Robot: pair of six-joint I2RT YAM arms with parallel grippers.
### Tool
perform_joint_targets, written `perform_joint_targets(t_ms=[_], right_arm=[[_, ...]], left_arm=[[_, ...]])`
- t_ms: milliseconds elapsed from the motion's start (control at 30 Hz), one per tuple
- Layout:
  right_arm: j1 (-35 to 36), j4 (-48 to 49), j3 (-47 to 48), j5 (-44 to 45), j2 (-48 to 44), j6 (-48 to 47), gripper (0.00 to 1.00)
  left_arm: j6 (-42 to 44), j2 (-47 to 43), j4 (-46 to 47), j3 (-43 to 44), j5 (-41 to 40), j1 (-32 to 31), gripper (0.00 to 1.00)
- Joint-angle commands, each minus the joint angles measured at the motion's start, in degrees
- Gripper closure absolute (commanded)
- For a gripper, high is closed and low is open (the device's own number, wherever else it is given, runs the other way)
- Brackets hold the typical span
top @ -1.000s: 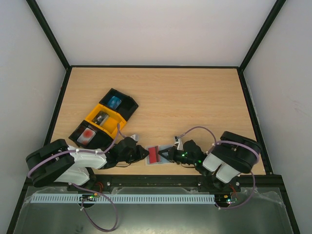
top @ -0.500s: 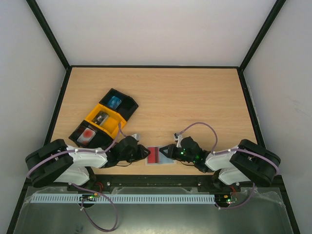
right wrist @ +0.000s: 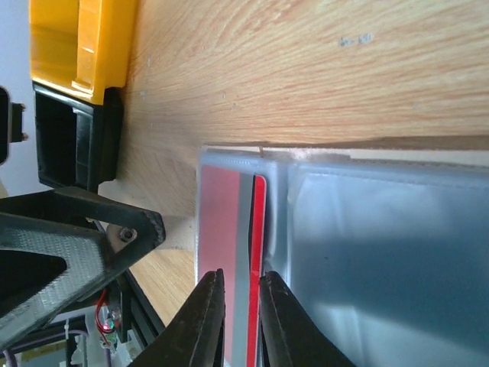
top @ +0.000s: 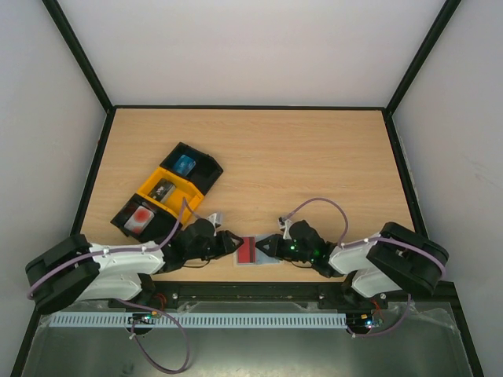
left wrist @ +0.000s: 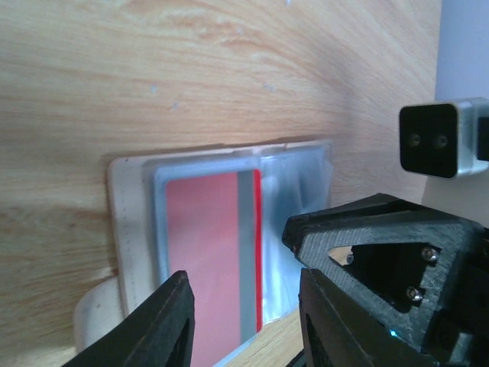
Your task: Take the credit cards out of the card holder
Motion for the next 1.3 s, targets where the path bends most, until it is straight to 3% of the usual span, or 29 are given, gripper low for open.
perform_joint_targets(t_ms=[0,200,333,500,600,800,1033,1167,1233,1267], right_arm=[[1.0,3.7,0.6,-0.9,2.3,1.0,0.86],[1.8,7.2,0.6,-1.1,5.6,2.2,0.86],[2.1,8.7,0.0,-0.4,6.8,2.8,0.86],[2.2,7.1,-0.2,1.9,7.1,2.0,0.86],[2.3,8.1,-0.4,1.6,7.4,2.2,0.87],[2.3,15.7,-2.3,0.0,8.6,4.0,0.98],[2.1,18.4,-3.4,-0.9,10.5,5.5,0.98],[1.9,19.7,-3.9,-0.8,10.8,6.1,0.87],[2.0,20.6,-4.2,-0.8,10.7,6.3,0.97],[1.9,20.9,-4.3,-0.7,10.6,6.4,0.98]], left_arm=[[-1.2,3.1,6.4,-2.2,2.6,0.0,0.63],[-0.5,7.0,8.5,-2.6,3.1,-0.1,0.69],[0.2,9.0,7.9,-2.6,2.6,0.0,0.85],[-0.2,10.5,6.5,-2.6,1.0,-0.1,0.97],[-0.6,11.7,6.8,-2.8,1.1,-0.1,0.97],[-1.2,13.6,7.4,-3.3,0.7,-0.1,0.97],[0.4,14.4,2.7,-1.6,-1.3,-0.1,0.97],[0.7,14.3,1.0,-1.3,-2.1,0.0,0.97],[0.6,14.4,0.8,-1.1,-2.0,0.0,0.97],[0.6,14.3,0.8,-1.1,-2.0,0.0,0.97]])
